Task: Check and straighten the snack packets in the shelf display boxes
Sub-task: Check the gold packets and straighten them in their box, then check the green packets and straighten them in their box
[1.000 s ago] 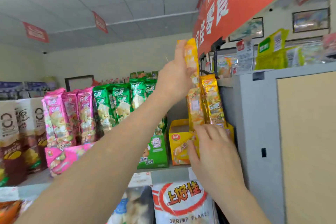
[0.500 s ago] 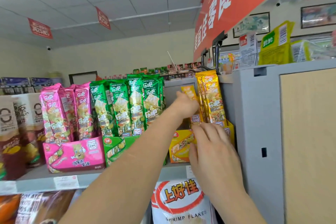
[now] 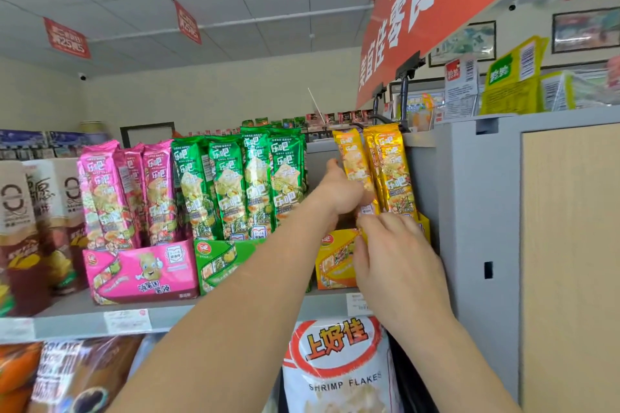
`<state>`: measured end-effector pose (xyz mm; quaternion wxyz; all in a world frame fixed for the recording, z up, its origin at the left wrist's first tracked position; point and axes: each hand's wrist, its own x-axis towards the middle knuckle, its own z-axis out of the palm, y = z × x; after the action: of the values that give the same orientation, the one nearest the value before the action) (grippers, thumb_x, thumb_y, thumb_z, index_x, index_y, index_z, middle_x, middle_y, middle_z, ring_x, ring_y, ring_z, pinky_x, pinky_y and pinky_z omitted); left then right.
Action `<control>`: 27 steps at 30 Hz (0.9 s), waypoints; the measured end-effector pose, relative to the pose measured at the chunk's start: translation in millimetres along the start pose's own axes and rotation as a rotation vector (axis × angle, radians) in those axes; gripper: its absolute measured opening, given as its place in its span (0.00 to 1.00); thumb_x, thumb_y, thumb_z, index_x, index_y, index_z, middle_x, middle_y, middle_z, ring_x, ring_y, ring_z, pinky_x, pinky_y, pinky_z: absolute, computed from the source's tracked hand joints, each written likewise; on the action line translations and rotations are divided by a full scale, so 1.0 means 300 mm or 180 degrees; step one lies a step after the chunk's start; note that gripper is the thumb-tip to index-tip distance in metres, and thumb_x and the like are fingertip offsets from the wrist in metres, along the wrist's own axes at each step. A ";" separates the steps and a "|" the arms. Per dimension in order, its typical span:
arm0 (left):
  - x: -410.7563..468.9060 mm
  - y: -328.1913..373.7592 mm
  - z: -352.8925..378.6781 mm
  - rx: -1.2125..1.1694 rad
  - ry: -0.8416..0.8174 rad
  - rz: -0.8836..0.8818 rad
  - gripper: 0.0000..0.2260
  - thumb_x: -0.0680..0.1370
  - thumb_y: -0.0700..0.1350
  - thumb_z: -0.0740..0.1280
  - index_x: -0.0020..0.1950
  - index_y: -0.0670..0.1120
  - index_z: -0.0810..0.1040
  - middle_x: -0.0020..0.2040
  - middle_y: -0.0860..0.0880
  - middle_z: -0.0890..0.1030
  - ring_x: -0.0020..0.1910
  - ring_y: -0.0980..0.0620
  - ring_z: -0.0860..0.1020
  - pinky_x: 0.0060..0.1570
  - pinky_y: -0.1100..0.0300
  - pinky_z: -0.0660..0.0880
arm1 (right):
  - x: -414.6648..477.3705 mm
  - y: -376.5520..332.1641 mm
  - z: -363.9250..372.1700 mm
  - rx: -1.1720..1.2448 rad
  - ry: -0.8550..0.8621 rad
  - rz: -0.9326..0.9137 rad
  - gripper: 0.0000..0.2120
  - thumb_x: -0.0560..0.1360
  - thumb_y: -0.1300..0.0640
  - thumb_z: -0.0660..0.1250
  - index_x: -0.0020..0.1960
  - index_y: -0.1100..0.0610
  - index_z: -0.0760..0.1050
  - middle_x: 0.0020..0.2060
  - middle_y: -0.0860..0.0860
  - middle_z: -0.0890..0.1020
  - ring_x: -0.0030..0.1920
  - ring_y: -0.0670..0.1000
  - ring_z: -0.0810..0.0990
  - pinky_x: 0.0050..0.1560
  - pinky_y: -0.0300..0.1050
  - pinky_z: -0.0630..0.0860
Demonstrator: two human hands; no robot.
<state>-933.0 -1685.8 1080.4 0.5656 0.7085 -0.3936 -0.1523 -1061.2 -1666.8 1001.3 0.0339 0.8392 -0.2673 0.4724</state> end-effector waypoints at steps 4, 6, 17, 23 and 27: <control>-0.030 0.029 0.012 0.1429 -0.0251 -0.0124 0.35 0.76 0.43 0.72 0.75 0.38 0.54 0.68 0.39 0.72 0.64 0.41 0.73 0.56 0.53 0.71 | 0.000 0.008 0.010 0.0187 0.0039 -0.0006 0.09 0.74 0.60 0.68 0.54 0.56 0.79 0.48 0.53 0.82 0.51 0.56 0.77 0.46 0.49 0.77; -0.052 0.049 0.009 0.1758 -0.0262 0.0063 0.31 0.77 0.45 0.70 0.74 0.36 0.60 0.67 0.38 0.73 0.64 0.40 0.74 0.55 0.53 0.72 | -0.004 0.009 0.011 0.0279 0.0115 -0.0003 0.09 0.73 0.61 0.68 0.53 0.57 0.78 0.48 0.53 0.81 0.50 0.56 0.77 0.46 0.49 0.76; -0.421 -0.035 -0.215 0.1474 0.1309 0.2875 0.15 0.75 0.40 0.58 0.54 0.50 0.82 0.51 0.54 0.83 0.50 0.56 0.79 0.50 0.61 0.75 | 0.023 -0.059 -0.038 0.2034 0.0621 0.0337 0.13 0.75 0.61 0.67 0.58 0.50 0.78 0.49 0.43 0.81 0.51 0.44 0.79 0.53 0.44 0.76; -0.433 -0.232 -0.421 0.2575 0.1673 0.2658 0.09 0.72 0.32 0.70 0.49 0.43 0.84 0.46 0.47 0.82 0.46 0.44 0.79 0.42 0.50 0.78 | 0.141 -0.201 -0.039 0.2240 0.0010 0.0426 0.22 0.72 0.45 0.68 0.65 0.47 0.71 0.50 0.40 0.77 0.50 0.39 0.77 0.49 0.41 0.75; -0.417 -0.308 -0.454 0.3042 0.1384 0.2622 0.13 0.69 0.34 0.75 0.52 0.43 0.84 0.51 0.44 0.81 0.49 0.42 0.79 0.41 0.48 0.80 | 0.204 -0.258 -0.007 0.1028 -0.0497 0.0386 0.35 0.73 0.35 0.64 0.70 0.54 0.61 0.60 0.52 0.76 0.56 0.53 0.76 0.50 0.49 0.73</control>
<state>-888.0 -1497.0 1009.1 0.2679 0.6875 -0.5333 0.4137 -1000.4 -1625.3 1067.3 -0.1506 0.8501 -0.2399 0.4439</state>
